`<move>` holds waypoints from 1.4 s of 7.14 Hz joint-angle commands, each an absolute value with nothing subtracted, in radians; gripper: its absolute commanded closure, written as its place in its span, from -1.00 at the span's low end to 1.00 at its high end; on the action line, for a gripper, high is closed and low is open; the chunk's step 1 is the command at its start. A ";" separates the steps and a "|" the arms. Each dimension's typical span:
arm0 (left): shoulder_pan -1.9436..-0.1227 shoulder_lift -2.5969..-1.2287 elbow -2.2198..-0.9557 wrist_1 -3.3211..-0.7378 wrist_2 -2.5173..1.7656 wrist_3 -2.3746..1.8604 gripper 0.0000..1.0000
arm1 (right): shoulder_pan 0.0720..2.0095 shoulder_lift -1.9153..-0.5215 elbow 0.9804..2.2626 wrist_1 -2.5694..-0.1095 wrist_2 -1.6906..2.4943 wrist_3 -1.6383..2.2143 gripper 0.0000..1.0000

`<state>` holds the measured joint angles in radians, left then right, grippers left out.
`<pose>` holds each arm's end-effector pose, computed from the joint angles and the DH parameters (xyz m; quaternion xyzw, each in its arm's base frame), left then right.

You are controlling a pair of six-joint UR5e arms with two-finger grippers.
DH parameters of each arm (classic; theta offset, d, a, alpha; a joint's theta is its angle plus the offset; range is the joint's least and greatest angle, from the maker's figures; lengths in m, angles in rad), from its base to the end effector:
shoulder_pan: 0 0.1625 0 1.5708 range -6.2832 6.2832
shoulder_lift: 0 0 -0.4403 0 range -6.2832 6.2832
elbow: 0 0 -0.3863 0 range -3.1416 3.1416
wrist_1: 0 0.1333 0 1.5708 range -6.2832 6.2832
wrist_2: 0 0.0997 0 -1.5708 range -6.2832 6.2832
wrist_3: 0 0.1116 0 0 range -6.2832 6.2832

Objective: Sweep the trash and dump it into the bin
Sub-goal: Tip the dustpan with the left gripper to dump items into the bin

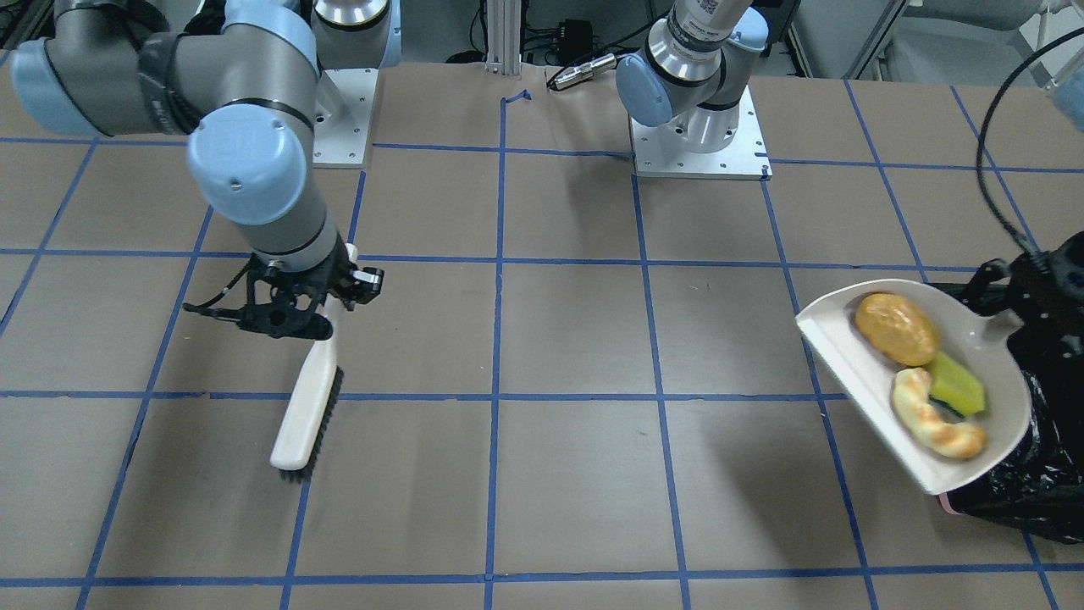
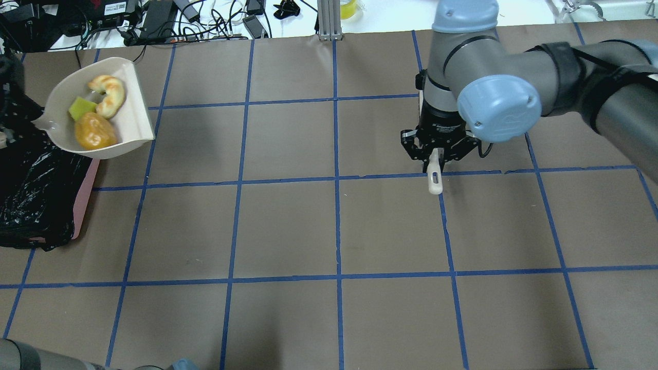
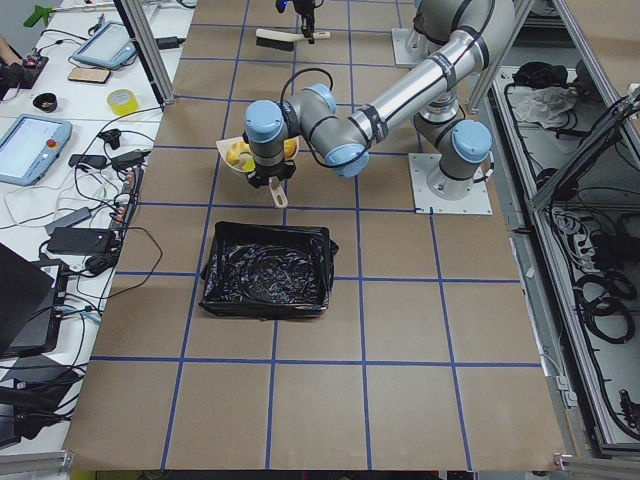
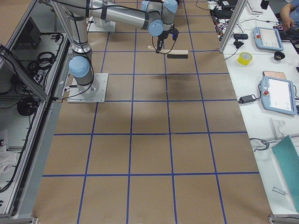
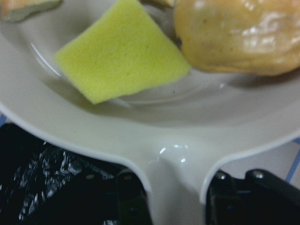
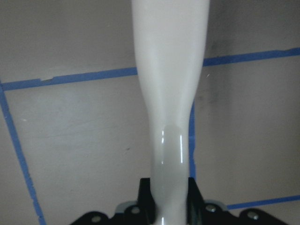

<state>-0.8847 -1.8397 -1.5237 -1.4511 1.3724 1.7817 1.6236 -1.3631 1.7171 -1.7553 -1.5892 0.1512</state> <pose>0.2485 -0.5486 0.3830 -0.5133 -0.8510 0.0766 0.0806 0.1592 -0.5249 0.3326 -0.0482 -0.9952 -0.0833 0.0177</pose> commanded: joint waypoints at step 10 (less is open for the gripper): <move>-0.907 -1.933 -1.371 -1.280 2.391 1.790 1.00 | 1.232 -1.232 1.804 -2.051 -1.627 -0.337 1.00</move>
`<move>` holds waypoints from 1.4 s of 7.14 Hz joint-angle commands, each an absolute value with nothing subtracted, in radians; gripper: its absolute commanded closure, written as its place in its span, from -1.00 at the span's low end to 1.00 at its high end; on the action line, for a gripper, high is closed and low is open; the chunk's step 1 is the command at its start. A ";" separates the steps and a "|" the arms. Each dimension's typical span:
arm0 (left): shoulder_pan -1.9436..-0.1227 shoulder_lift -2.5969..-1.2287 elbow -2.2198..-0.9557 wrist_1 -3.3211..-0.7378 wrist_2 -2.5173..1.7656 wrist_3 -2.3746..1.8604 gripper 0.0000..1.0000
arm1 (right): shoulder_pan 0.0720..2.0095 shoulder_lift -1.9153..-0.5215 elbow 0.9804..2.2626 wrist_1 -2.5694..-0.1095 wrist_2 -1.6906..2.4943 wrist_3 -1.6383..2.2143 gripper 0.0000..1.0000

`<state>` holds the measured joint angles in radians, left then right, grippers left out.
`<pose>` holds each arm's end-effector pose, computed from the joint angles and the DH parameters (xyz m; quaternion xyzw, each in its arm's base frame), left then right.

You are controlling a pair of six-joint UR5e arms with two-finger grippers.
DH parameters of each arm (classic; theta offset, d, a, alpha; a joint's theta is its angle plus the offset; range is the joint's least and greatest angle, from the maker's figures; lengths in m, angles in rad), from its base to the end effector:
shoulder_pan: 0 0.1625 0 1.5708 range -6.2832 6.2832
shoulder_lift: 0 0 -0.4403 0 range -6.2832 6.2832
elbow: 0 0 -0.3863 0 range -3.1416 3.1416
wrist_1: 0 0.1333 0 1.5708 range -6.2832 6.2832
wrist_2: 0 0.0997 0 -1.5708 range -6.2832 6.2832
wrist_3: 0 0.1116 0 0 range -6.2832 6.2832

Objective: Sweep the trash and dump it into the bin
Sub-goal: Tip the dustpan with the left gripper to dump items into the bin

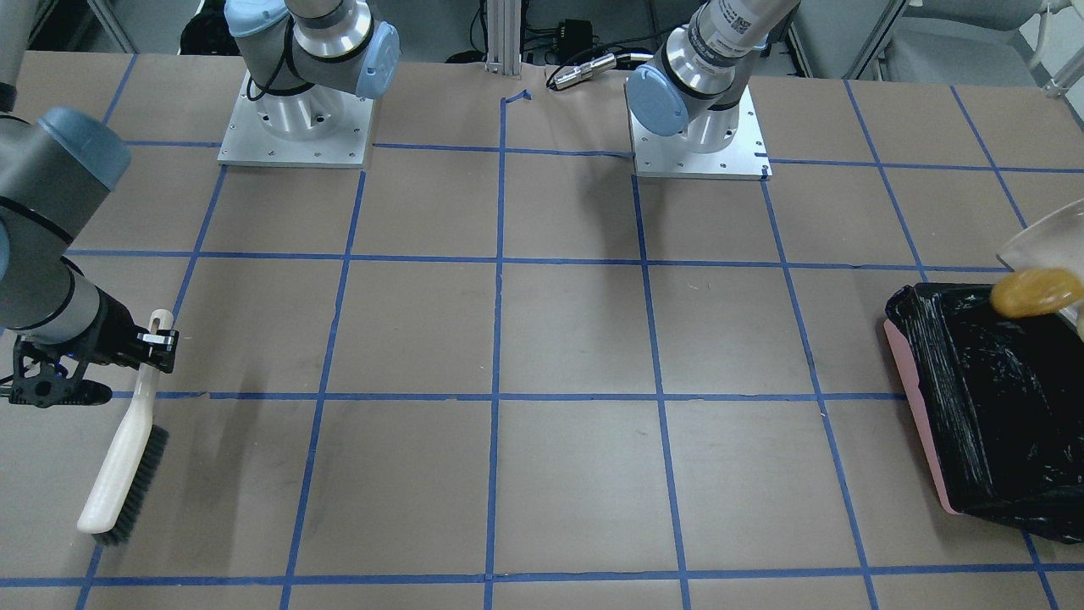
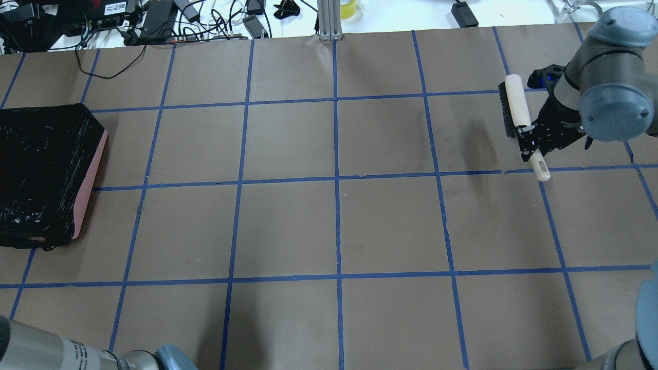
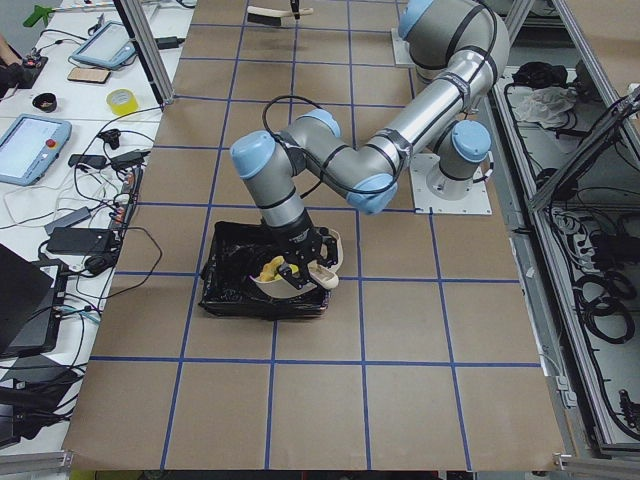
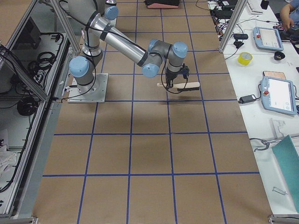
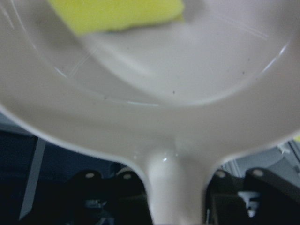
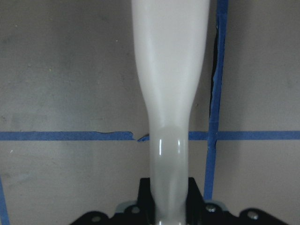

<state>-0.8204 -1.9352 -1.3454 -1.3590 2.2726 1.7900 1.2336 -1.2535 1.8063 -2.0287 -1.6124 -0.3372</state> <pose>0.3951 -0.5136 0.4426 0.4553 0.8207 0.3180 0.1343 -0.0621 -0.5661 0.2575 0.0010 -0.9987 -0.0516 0.0039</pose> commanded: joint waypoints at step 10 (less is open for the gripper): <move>-0.986 -1.878 -1.460 -1.185 1.970 1.977 1.00 | 1.215 -1.180 1.802 -2.051 -1.631 -0.344 -0.23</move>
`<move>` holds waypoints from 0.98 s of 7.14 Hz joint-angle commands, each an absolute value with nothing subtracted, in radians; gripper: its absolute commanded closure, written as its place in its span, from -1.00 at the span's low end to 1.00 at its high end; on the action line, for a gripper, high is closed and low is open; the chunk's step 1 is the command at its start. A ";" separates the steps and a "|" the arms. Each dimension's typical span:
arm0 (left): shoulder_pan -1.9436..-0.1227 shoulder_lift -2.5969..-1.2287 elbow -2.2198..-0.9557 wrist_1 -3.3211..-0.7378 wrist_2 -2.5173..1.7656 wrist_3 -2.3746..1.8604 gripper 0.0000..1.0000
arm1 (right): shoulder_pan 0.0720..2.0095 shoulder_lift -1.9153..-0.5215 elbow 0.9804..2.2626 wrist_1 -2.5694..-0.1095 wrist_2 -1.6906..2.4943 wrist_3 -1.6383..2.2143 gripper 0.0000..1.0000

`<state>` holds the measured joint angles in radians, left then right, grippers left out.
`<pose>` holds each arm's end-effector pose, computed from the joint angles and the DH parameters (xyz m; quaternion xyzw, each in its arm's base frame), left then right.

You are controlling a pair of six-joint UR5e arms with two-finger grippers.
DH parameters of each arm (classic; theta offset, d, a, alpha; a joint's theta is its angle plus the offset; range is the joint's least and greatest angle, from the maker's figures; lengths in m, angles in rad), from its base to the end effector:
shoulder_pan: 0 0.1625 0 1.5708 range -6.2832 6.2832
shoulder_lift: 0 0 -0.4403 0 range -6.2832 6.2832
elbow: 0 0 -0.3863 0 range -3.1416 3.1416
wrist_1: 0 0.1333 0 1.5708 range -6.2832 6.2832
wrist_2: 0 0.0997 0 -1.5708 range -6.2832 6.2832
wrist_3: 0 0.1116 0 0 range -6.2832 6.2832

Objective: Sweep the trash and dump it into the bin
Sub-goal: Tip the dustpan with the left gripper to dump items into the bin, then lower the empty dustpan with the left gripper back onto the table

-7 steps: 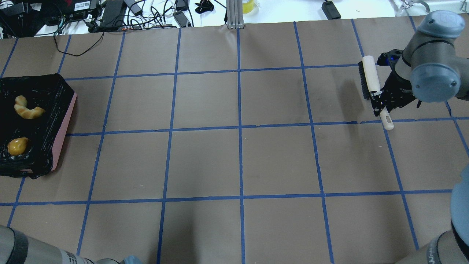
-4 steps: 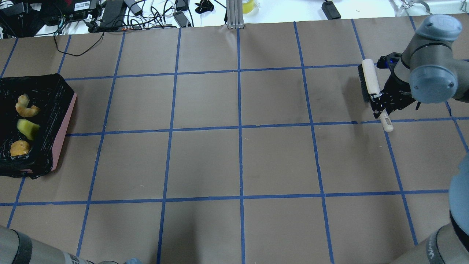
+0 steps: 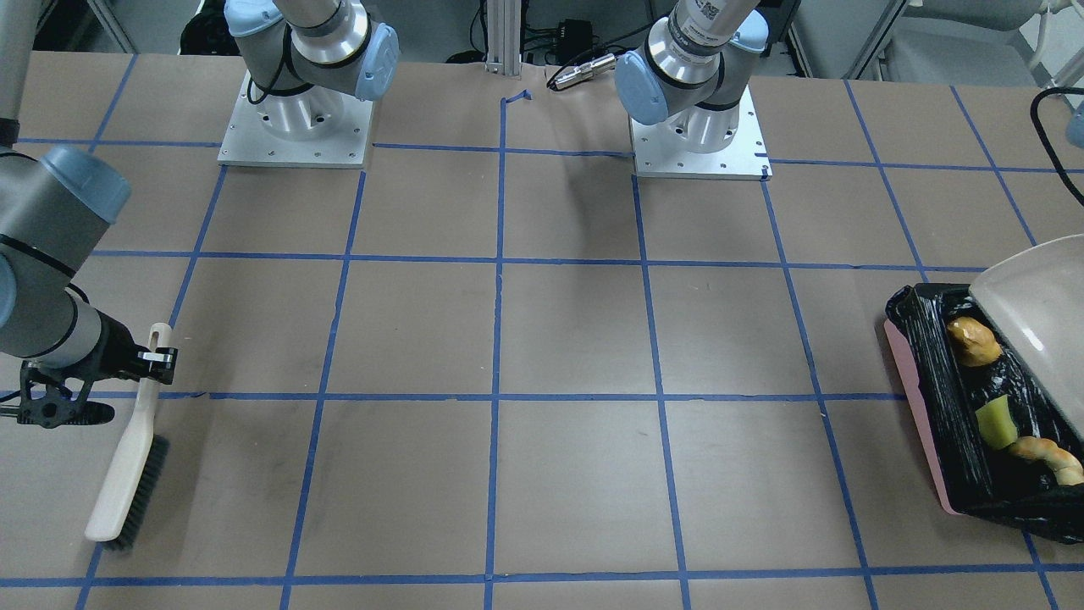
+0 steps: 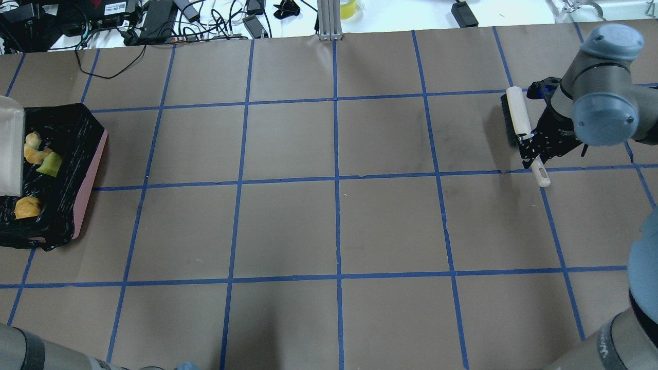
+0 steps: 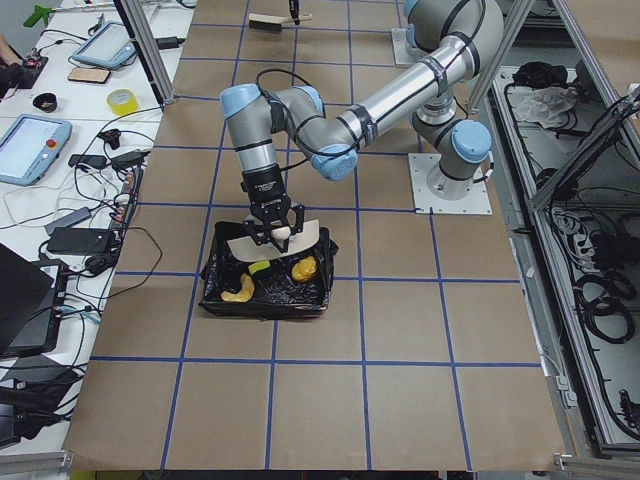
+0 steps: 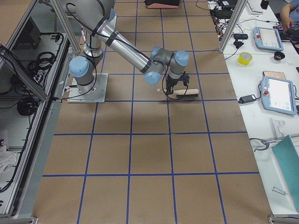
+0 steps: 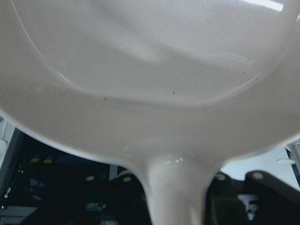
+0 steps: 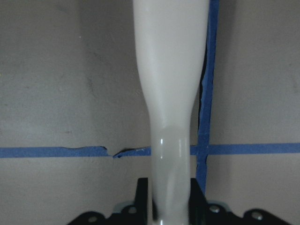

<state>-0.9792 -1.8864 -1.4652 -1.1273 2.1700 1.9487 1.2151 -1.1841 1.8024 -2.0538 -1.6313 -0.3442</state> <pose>0.2945 -0.5645 0.4339 0.5689 0.7603 0.2470 0.1931 -0.0780 -0.5733 0.2225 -0.0037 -0.9973 -0.0738 0.0052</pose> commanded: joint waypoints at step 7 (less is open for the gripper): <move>-1.279 -2.054 -1.460 -1.192 1.359 1.918 1.00 | 1.215 -1.200 1.749 -1.968 -1.643 -0.331 -0.75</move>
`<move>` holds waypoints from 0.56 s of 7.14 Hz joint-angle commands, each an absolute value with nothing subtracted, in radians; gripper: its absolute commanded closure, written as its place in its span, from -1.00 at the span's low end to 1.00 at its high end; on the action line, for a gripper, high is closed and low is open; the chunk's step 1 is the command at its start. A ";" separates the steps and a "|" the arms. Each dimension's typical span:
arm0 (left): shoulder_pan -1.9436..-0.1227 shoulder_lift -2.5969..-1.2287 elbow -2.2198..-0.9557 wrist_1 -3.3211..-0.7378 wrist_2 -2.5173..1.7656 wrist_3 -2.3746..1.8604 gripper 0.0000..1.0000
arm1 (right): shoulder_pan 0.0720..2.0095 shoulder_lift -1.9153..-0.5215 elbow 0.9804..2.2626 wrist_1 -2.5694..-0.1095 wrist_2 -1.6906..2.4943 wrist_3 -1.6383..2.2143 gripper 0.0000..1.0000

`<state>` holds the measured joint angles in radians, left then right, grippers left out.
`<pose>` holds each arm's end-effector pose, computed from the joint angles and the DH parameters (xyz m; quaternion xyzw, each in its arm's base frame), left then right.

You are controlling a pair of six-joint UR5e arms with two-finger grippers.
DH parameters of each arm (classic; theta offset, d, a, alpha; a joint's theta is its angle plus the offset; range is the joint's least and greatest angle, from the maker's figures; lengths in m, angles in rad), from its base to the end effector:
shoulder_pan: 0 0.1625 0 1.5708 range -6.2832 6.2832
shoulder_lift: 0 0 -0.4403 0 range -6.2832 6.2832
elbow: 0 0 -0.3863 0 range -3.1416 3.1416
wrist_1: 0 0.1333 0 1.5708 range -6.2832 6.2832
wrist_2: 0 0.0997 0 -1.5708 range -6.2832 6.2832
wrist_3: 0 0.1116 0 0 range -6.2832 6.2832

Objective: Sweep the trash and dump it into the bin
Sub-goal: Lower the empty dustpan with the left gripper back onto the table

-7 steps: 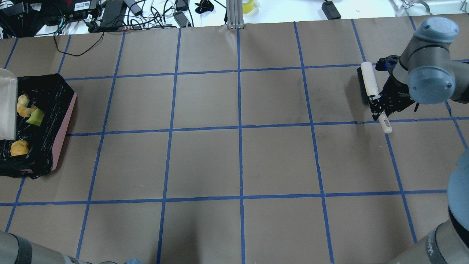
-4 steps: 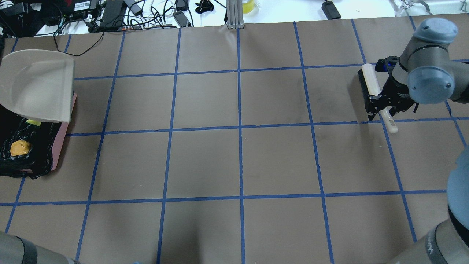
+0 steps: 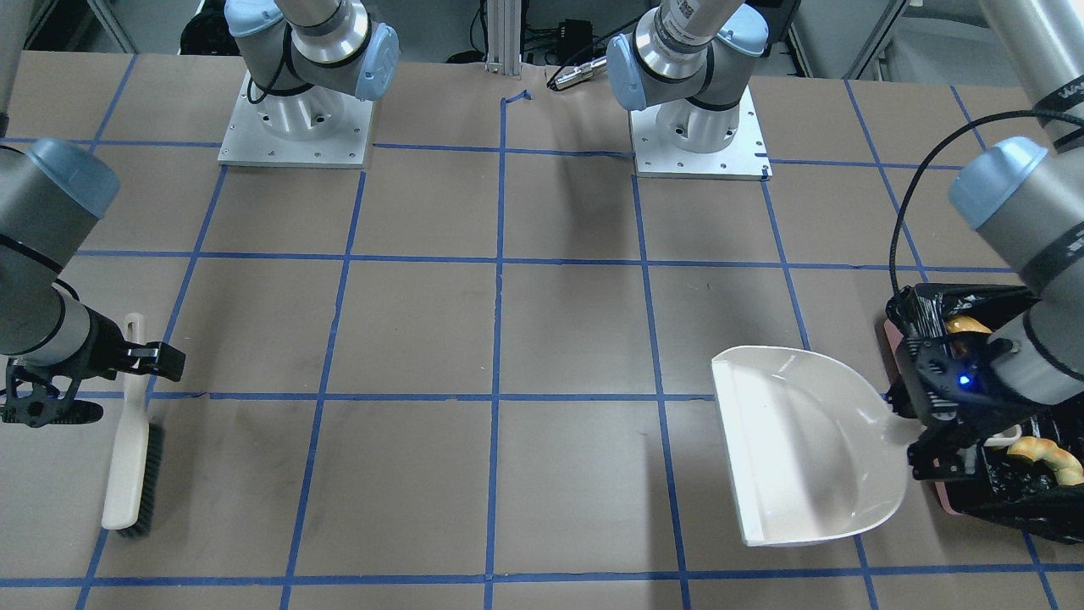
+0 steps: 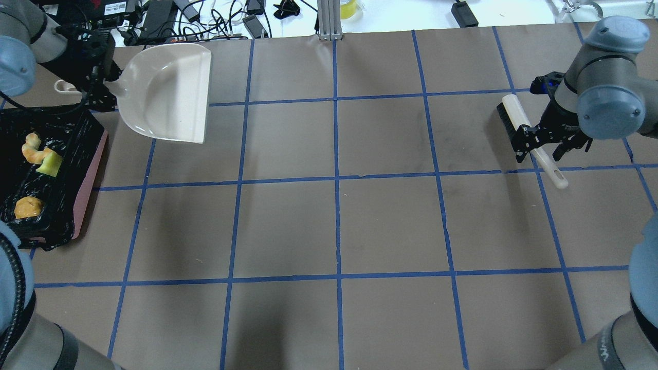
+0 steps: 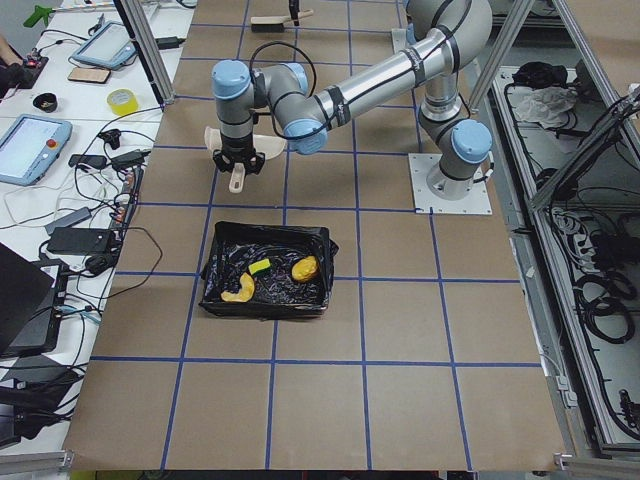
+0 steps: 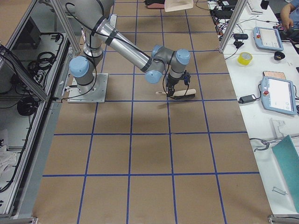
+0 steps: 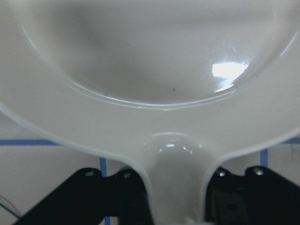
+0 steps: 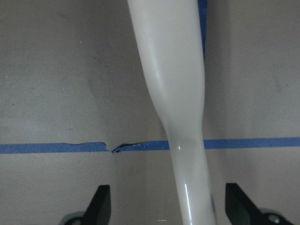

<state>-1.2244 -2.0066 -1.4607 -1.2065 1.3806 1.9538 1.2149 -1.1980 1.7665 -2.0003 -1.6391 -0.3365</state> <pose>0.0774 -0.6692 0.3324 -0.7178 -0.6895 0.0945 0.0212 -0.0805 -0.5773 0.2405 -0.0073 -0.9970 -0.0768 0.0085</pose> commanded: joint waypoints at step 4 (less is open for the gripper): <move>-1.362 -2.158 -1.460 -1.095 1.488 1.904 1.00 | 1.215 -1.235 1.727 -1.873 -1.641 -0.307 -0.77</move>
<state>-1.3404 -2.1324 -1.4608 -1.1152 1.4429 1.9074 1.2149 -1.2136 1.7413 -1.9129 -1.6414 -0.3132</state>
